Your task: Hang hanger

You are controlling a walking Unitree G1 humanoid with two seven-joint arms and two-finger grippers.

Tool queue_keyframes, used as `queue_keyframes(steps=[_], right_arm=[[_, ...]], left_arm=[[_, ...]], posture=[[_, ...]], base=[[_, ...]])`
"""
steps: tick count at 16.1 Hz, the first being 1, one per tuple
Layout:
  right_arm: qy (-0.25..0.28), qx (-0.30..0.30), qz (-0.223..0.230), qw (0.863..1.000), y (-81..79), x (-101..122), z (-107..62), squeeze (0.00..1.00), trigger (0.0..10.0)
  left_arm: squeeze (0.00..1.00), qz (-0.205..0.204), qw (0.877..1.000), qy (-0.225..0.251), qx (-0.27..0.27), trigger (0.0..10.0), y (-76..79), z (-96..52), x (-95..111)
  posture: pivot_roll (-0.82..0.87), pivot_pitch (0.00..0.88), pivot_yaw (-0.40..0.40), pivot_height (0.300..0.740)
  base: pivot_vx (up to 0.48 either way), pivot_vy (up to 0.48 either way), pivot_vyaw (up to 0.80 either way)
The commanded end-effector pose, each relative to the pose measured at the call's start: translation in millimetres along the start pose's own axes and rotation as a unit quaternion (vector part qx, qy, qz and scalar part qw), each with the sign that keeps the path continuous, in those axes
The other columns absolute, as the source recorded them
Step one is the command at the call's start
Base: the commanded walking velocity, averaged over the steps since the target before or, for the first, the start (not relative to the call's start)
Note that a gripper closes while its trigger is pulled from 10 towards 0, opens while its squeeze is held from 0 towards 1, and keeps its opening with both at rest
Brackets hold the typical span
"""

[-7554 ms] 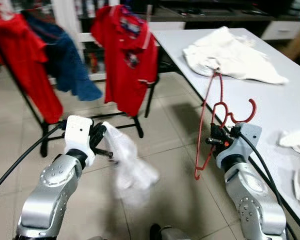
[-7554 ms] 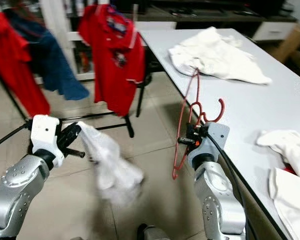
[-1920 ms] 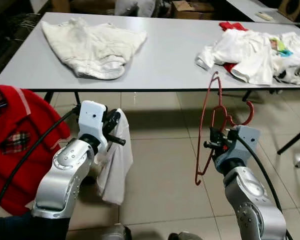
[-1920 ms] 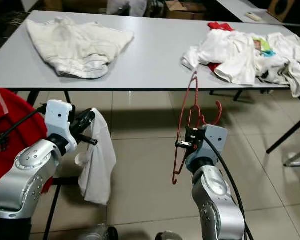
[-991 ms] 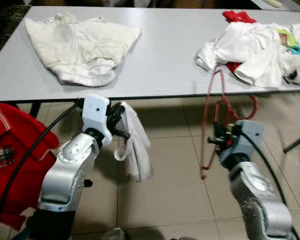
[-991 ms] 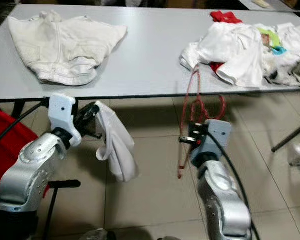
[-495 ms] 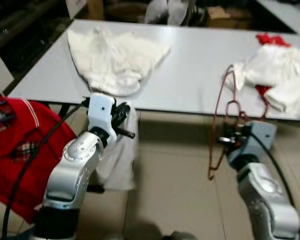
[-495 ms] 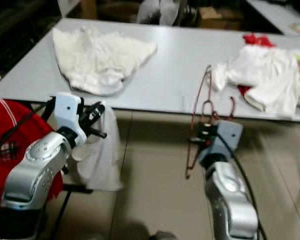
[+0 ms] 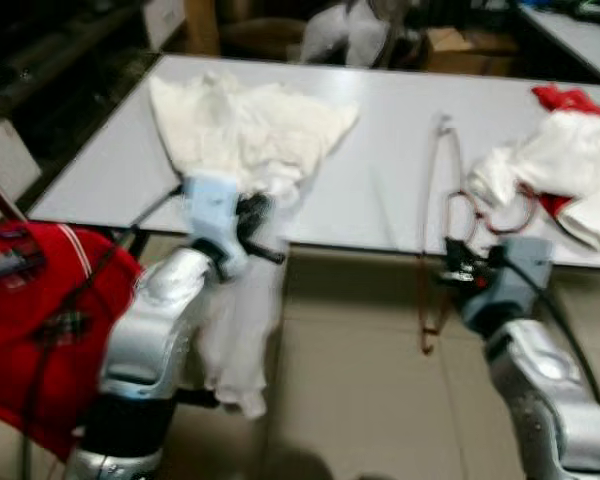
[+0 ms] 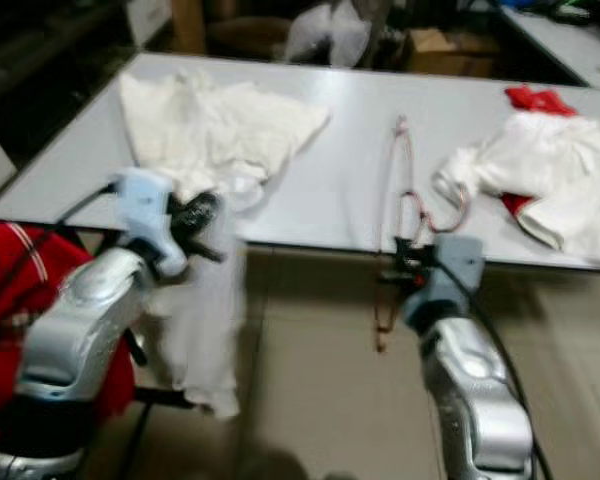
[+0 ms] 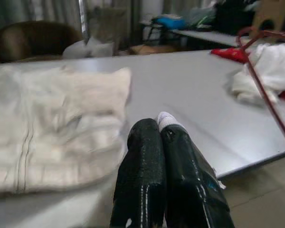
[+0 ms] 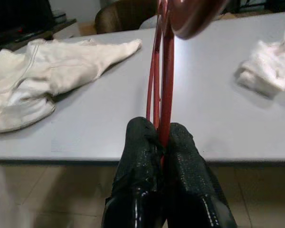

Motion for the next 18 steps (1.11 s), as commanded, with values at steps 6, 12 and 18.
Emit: queue_keyframes(steps=[6, 12, 18], right_arm=[[0.005, 0.054, -0.002, 0.999, -12.1, 7.1, -11.0, 0.00, 10.0], [0.003, 0.099, -0.029, 0.995, -7.5, 21.2, -16.8, 0.00, 10.0], [-0.114, 0.318, -0.110, 0.935, -9.1, 46.1, -81.8, 0.00, 10.0]], left_arm=[[0.00, 0.006, 1.000, 0.028, 0.006, 10.0, -5.7, 1.4, 16.0], [0.00, 0.005, 0.998, 0.059, 0.001, 10.0, -6.9, 11.4, 40.4], [0.00, 0.045, 0.998, 0.022, 0.037, 10.0, -44.0, 43.4, 54.2]], posture=[[0.02, 0.011, -0.023, 0.740], [0.01, 0.000, -0.016, 0.740], [0.00, 0.006, -0.025, 0.740]], base=[[0.400, 0.000, -0.40], [0.401, 0.000, 0.00], [0.396, 0.000, 0.00]])
Point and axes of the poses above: a point about 5 cm out from each wrist's last joint towards the gripper, its own z axis pointing out of the wrist towards the gripper, its own x axis along the axis of the wrist's last joint, y = z × x, the point moved 4 cm from there along z, pointing out of the wrist towards the gripper, and after that the axes turned 9 degrees about z, right-handed, at the moved point
